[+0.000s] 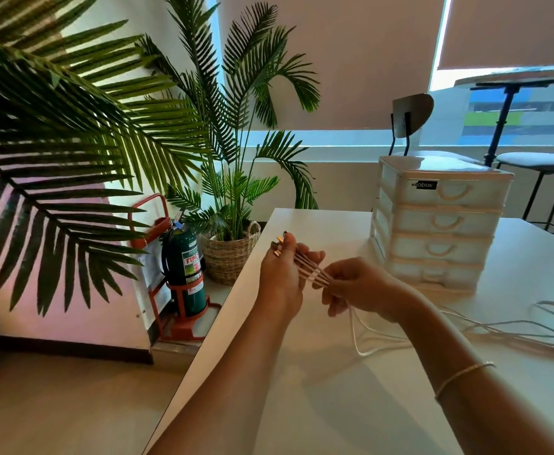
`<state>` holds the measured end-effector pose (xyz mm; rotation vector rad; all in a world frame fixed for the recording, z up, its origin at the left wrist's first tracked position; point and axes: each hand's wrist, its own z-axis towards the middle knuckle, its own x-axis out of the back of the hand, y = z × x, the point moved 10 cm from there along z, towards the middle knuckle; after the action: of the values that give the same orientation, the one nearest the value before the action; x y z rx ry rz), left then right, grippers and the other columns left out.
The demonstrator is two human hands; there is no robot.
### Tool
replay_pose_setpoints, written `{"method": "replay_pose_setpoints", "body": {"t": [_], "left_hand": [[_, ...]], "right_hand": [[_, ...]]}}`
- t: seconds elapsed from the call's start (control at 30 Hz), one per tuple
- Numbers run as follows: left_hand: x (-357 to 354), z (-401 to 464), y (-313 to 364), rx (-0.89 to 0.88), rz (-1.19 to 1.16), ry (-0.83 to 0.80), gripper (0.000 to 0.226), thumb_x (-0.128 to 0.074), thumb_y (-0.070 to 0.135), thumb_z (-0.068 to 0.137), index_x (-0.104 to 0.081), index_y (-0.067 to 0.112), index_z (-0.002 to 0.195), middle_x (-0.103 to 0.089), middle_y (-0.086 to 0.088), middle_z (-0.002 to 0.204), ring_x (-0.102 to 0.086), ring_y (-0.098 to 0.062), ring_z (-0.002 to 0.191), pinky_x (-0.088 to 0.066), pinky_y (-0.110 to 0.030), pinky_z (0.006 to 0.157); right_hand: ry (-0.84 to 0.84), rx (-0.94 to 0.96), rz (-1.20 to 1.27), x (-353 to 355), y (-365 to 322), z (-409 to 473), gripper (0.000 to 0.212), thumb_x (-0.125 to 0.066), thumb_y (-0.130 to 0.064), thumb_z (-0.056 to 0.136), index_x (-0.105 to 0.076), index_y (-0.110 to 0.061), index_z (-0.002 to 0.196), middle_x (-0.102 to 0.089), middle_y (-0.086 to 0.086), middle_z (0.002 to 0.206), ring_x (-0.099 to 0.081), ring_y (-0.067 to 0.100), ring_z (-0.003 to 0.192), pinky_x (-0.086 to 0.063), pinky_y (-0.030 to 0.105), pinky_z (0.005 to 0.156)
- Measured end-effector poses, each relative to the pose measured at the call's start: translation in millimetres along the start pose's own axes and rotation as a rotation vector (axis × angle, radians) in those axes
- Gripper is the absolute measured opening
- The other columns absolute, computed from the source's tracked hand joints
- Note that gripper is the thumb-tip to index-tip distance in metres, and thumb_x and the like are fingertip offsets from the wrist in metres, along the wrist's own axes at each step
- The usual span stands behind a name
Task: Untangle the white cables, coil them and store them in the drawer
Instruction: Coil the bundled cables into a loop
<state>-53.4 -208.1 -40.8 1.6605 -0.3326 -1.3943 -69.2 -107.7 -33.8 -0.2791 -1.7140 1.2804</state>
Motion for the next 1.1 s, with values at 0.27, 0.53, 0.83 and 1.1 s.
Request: {"method": "replay_pose_setpoints", "body": {"t": [0.27,0.53,0.83,1.1], "left_hand": [[-1.7,-2.5,-7.6,0.072,-0.159,0.009,0.029,-0.042,0.021,0.097,-0.051,0.003,0.076,-0.058,0.001,0.047,-0.063,-0.012,0.046,-0.053,-0.036,0.077],[4.2,-0.7,-15.5,0.188,-0.133,0.01,0.024,-0.049,0.026,0.093,-0.052,0.002,0.094,-0.067,-0.009,0.071,-0.068,-0.014,0.058,-0.058,-0.03,0.061],[-57.2,-38.8,24.3,-0.404,1.147,-0.341,0.042,-0.034,0.042,0.096,-0.064,0.014,0.103,-0.067,0.001,0.094,-0.06,-0.006,0.082,-0.046,-0.015,0.071],[-47.9,-43.3,-31.3,0.126,0.963,-0.546,0.063,-0.026,0.06,0.09,-0.062,0.013,0.07,-0.037,0.007,0.036,-0.028,-0.006,0.033,-0.028,-0.017,0.04]], "right_hand": [[-0.048,-0.09,0.104,13.8,19.7,-6.4,0.04,-0.03,-0.002,0.094,-0.065,-0.007,0.074,-0.048,0.005,0.051,-0.029,0.015,0.042,-0.021,0.023,0.041],[0.035,-0.033,0.057,33.1,9.2,-10.7,0.037,-0.041,-0.029,0.097,-0.059,-0.012,0.07,-0.035,-0.005,0.051,-0.024,0.007,0.041,-0.019,0.018,0.038],[-0.127,0.008,-0.258,33.1,-14.3,-25.8,0.032,-0.046,-0.026,0.096,-0.06,-0.016,0.069,-0.038,-0.006,0.054,-0.028,0.006,0.043,-0.022,0.018,0.041],[-0.206,0.002,-0.293,47.0,-16.1,-30.7,0.021,-0.055,-0.019,0.09,-0.07,-0.007,0.081,-0.063,-0.001,0.059,-0.047,0.011,0.045,-0.038,0.02,0.048]]}}
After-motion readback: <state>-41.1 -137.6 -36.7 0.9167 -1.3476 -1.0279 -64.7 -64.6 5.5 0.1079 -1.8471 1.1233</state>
